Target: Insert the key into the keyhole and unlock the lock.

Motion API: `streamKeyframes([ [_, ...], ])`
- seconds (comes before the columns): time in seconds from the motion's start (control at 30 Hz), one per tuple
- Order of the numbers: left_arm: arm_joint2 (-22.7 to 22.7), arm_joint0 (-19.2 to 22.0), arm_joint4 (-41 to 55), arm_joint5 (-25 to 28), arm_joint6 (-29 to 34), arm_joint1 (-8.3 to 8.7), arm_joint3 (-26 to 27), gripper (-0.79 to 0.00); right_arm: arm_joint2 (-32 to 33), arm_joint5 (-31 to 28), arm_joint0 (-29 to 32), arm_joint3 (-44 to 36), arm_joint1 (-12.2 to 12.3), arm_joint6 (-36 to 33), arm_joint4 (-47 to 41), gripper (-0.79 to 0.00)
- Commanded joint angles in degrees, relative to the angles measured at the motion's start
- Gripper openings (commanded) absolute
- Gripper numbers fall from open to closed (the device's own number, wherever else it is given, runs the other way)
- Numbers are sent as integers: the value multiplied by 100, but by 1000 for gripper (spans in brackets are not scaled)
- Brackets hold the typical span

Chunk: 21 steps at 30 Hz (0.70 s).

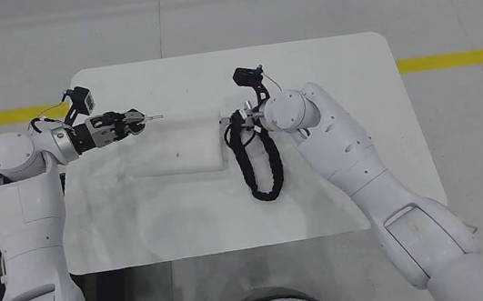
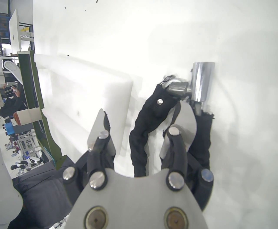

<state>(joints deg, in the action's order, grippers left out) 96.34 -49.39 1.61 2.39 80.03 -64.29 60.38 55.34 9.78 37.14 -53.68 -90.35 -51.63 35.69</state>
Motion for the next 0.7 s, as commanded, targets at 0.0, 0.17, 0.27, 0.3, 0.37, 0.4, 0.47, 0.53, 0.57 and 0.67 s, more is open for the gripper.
streamKeyframes([
  [0.0,0,0,0,0,0,0,0,-785,57,46,22,-12,-16,-53,170,-413],
  [0.17,0,0,0,0,0,0,0,-785,147,71,113,-38,-98,-130,516,-406],
  [0.27,0,0,0,0,0,0,0,-785,163,9,147,-39,-166,-180,654,-357],
  [0.3,0,0,0,0,0,0,0,-785,164,-10,154,-31,-190,-180,707,-351],
  [0.37,0,0,0,0,0,0,0,-785,133,-26,148,8,-241,-212,888,-388],
  [0.4,0,0,0,0,0,0,0,-785,127,-7,139,37,-266,-222,977,-505],
  [0.47,0,0,0,0,0,0,0,-785,147,13,131,78,-316,-195,1100,-785],
  [0.53,0,0,0,0,0,0,0,-785,150,35,120,125,-361,-194,1285,-785],
  [0.57,0,0,0,0,0,0,0,-785,180,29,123,138,-384,-193,1311,-785],
  [0.67,0,0,0,0,0,0,0,-785,371,-7,119,139,-416,-209,1372,-785],
])
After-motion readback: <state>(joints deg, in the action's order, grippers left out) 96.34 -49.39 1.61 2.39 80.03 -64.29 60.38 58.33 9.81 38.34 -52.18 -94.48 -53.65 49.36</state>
